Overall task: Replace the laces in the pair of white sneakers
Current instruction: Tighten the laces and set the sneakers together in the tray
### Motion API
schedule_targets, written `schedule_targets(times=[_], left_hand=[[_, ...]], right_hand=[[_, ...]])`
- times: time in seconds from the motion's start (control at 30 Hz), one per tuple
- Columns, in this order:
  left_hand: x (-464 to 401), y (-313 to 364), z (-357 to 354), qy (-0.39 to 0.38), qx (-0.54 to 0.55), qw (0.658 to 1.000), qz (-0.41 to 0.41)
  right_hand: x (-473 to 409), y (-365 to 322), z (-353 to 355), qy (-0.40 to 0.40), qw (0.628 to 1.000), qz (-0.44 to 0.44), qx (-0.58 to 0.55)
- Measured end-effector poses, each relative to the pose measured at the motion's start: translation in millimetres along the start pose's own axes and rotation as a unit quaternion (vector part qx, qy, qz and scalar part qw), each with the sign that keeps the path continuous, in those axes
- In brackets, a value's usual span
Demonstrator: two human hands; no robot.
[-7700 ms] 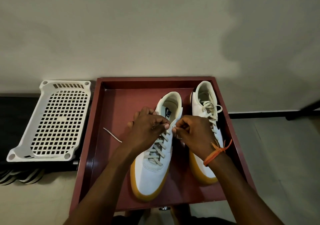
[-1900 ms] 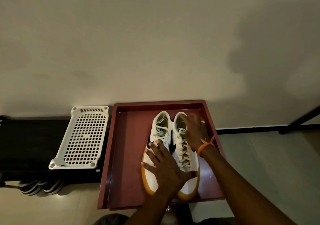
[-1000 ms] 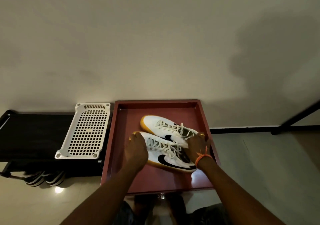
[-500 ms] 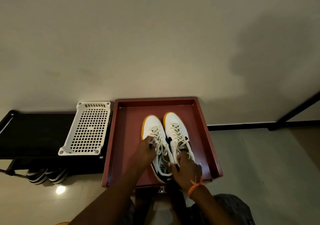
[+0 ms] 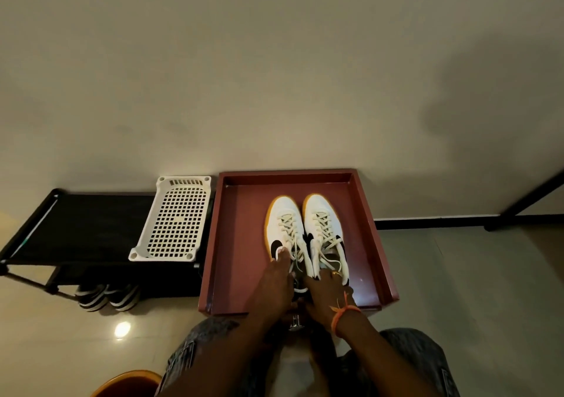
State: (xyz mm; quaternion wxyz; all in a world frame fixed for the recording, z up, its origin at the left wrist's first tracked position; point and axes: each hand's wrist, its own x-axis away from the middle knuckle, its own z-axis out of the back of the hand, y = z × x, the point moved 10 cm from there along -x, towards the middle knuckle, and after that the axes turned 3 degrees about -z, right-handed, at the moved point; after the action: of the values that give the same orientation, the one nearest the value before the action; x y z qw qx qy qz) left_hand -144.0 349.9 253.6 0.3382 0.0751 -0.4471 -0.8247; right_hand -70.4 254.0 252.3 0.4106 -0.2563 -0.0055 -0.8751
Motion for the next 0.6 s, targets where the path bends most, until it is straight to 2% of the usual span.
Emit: schedule_targets(times=[0.07, 0.2, 0.47, 0.6], left_hand=[[0, 0, 0, -0.012, -0.014, 1.0, 0.021], [2, 3, -2, -0.034, 0.011, 0.999, 0.034], [-6, 11, 29, -0.006, 0.069, 0.993, 0.097], [2, 29, 70, 0.03, 0.083, 0.994, 0.059]], right_hand=[[-2, -3, 1, -0.015, 1.0, 0.001, -0.001], [-1, -8, 10, 0.008, 0.999, 0.016, -0.04], [14, -28, 59, 0.095, 0.994, 0.031, -0.05], [29, -61, 90, 0.148, 0.986, 0.064, -0.05]])
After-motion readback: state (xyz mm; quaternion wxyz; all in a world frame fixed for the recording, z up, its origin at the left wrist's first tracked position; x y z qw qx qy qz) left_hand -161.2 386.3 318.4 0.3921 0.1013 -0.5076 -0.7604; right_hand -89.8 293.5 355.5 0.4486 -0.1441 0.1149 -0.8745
